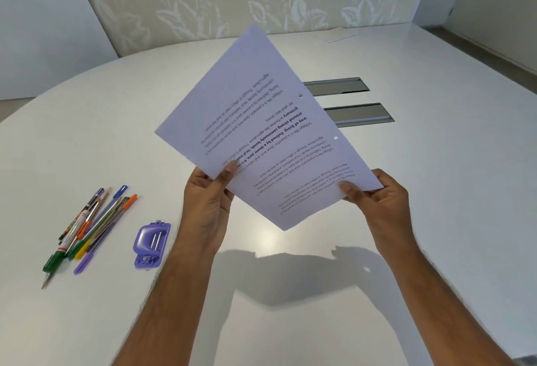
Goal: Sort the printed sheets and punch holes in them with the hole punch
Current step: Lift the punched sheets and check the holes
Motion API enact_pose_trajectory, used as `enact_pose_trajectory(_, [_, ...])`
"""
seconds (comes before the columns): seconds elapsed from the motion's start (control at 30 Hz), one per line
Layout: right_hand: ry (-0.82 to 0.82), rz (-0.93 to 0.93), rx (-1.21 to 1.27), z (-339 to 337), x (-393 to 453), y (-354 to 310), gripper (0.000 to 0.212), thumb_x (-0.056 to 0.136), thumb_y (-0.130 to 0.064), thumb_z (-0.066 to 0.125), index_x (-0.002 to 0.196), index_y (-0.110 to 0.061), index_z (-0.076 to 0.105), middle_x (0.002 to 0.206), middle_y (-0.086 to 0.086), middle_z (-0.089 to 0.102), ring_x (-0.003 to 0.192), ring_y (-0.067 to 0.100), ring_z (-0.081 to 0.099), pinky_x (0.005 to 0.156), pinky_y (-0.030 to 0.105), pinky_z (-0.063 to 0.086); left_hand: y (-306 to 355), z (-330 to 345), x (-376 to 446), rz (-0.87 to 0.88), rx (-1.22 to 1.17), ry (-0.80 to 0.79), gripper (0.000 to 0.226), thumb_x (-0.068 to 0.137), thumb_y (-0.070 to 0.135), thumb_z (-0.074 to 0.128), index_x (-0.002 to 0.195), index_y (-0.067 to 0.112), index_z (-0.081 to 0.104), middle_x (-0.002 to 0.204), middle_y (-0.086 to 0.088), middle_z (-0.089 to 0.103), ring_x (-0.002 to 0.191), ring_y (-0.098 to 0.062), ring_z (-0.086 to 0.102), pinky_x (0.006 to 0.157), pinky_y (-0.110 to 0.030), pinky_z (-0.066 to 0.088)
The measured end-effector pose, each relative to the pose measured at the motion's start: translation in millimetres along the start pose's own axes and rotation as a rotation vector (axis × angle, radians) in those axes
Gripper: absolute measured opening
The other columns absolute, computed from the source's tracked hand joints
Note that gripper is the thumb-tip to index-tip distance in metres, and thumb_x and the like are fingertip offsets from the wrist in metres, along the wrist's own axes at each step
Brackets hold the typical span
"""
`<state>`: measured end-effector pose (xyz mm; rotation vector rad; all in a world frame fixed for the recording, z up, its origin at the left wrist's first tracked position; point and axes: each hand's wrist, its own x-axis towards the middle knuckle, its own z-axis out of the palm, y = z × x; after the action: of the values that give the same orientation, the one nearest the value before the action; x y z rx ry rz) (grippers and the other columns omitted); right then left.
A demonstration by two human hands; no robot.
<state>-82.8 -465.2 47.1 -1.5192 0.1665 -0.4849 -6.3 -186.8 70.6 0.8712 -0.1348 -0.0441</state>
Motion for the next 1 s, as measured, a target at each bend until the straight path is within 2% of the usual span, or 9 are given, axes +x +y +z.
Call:
enact_pose_trajectory(0.13, [0.044,-0.033,0.107,-2,3,-7,0.014,0.087,-0.025,0.083,0.099,-0.025,0.074,0.102,-0.001,0.08,0.093,0.017,0.076,0.082,0.034,0.065,9,-11,1,0.032,0.042,-0.008,0.057,0.096,0.0,0.07,0.149,0.013,0.053,0.147,-0.01,0.063,0.135,-0.03,0.06,0.105,-0.041,0.055])
enact_pose_trajectory(0.23, [0.062,-0.064,0.142,-5,6,-10,0.014,0.09,-0.022,0.079,0.103,-0.026,0.075,0.105,-0.002,0.078,0.098,0.019,0.074,0.08,0.033,0.063,15,-21,3,0.04,0.071,0.044,0.056,0.093,-0.001,0.072,0.146,0.008,0.056,0.144,-0.013,0.065,0.131,-0.03,0.064,0.104,-0.039,0.056])
enact_pose_trajectory(0.3, [0.081,-0.075,0.149,-7,6,-11,0.015,0.09,-0.026,0.079,0.105,-0.029,0.075,0.108,-0.003,0.078,0.101,0.019,0.074,0.081,0.034,0.063,17,-28,3,0.03,0.102,0.097,0.046,0.091,0.003,0.076,0.135,0.006,0.063,0.138,-0.013,0.069,0.124,-0.029,0.068,0.099,-0.036,0.059])
enact_pose_trajectory(0.43, [0.114,-0.071,0.162,-10,4,-12,0.025,0.086,-0.042,0.083,0.107,-0.033,0.074,0.113,-0.003,0.079,0.105,0.017,0.074,0.085,0.033,0.062,18,-40,0,-0.01,0.217,0.152,0.032,0.075,0.019,0.091,0.103,0.018,0.075,0.118,-0.009,0.078,0.107,-0.025,0.074,0.087,-0.029,0.062])
enact_pose_trajectory(0.5, [0.104,-0.063,0.141,-12,4,-12,0.031,0.083,-0.05,0.084,0.107,-0.034,0.072,0.114,-0.004,0.078,0.106,0.017,0.074,0.088,0.035,0.062,17,-44,-1,-0.029,0.356,0.124,0.036,0.074,0.027,0.094,0.105,0.018,0.078,0.116,-0.007,0.079,0.104,-0.024,0.076,0.087,-0.029,0.062])
enact_pose_trajectory(0.6, [0.093,-0.08,0.057,-13,7,-14,0.033,0.082,-0.057,0.082,0.104,-0.035,0.069,0.108,-0.008,0.078,0.1,0.014,0.073,0.088,0.04,0.059,12,-48,-2,-0.002,0.626,0.093,0.034,0.078,0.032,0.09,0.108,0.02,0.081,0.106,-0.001,0.082,0.093,-0.015,0.079,0.08,-0.02,0.06])
enact_pose_trajectory(0.7, [0.096,-0.097,0.015,-13,12,-18,0.027,0.087,-0.054,0.078,0.104,-0.036,0.067,0.105,-0.012,0.077,0.097,0.01,0.073,0.083,0.035,0.057,10,-49,-1,0.022,0.77,0.102,0.029,0.079,0.035,0.09,0.105,0.026,0.082,0.101,0.007,0.083,0.089,-0.008,0.078,0.076,-0.015,0.058])
enact_pose_trajectory(0.87, [0.067,-0.147,-0.06,-14,17,-22,0.011,0.094,-0.041,0.073,0.102,-0.037,0.066,0.101,-0.018,0.076,0.091,0.003,0.072,0.075,0.02,0.058,16,-40,1,0.044,0.736,0.065,0.018,0.082,0.027,0.088,0.098,0.031,0.082,0.103,0.007,0.083,0.092,-0.013,0.079,0.077,-0.015,0.059])
enact_pose_trajectory(1.0, [0.055,-0.184,-0.085,-16,16,-24,0.009,0.099,-0.029,0.071,0.103,-0.035,0.065,0.101,-0.021,0.076,0.089,-0.001,0.071,0.071,0.012,0.055,17,-33,-1,0.072,0.707,0.037,0.025,0.087,0.023,0.084,0.111,0.022,0.079,0.109,0.006,0.082,0.095,-0.016,0.079,0.078,-0.018,0.061])
